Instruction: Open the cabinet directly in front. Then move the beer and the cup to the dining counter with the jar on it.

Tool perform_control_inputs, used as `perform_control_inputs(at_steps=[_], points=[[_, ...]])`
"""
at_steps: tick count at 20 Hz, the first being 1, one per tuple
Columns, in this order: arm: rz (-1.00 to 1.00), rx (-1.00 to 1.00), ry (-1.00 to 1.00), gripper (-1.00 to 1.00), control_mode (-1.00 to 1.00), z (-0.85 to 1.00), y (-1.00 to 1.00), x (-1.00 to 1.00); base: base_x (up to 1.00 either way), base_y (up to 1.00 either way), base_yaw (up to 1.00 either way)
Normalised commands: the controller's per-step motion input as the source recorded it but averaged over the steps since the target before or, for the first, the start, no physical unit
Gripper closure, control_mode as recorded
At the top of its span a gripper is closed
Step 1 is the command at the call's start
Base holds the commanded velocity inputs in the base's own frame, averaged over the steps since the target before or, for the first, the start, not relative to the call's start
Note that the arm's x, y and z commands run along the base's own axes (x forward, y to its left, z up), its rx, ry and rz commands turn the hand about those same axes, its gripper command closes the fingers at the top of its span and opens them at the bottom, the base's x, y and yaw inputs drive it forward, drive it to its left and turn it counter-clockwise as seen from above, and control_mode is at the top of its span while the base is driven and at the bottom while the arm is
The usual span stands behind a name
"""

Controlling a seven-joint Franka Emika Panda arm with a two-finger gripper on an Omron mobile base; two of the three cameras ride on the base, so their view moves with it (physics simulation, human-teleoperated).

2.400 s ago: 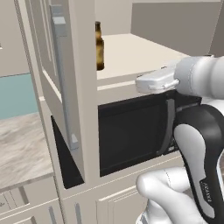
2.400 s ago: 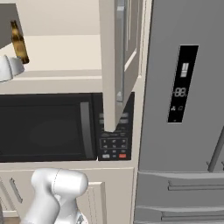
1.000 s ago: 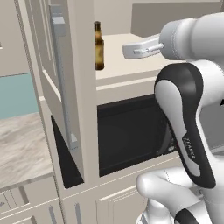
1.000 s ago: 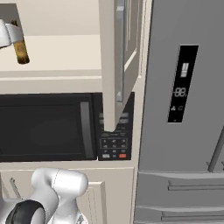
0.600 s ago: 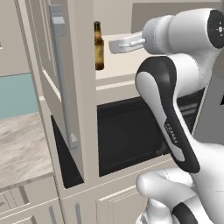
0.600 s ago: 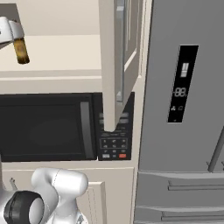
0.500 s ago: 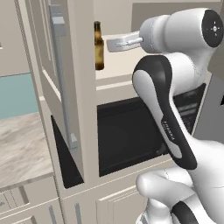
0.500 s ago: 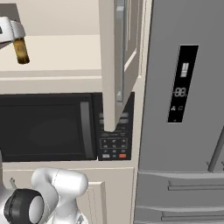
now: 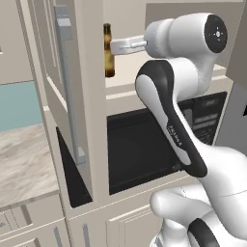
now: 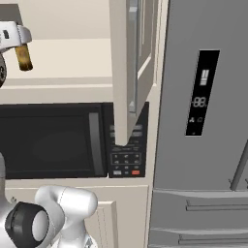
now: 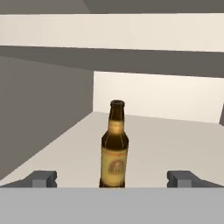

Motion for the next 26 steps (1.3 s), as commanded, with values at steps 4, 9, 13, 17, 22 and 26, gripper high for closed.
perform_control_inputs(at_steps=[4, 9, 13, 17, 22, 26], points=[[0.0, 0.0, 0.0, -1.0, -1.0, 0.0, 0.15, 0.35, 0.0, 0.0, 0.0], [0.0, 0.0, 0.0, -1.0, -1.0, -0.05, 0.17, 0.41, 0.0, 0.0, 0.0], [0.0, 0.0, 0.0, -1.0, -1.0, -0.1, 0.11, 0.35, 0.0, 0.0, 0.0], [0.0, 0.0, 0.0, -1.0, -1.0, -0.05, 0.08, 0.28, 0.0, 0.0, 0.0], [0.0, 0.0, 0.0, -1.0, -1.0, 0.0, 0.05, 0.26, 0.0, 0.0, 0.0], [0.0, 0.0, 0.0, -1.0, -1.0, 0.0, 0.03, 0.24, 0.0, 0.0, 0.0]])
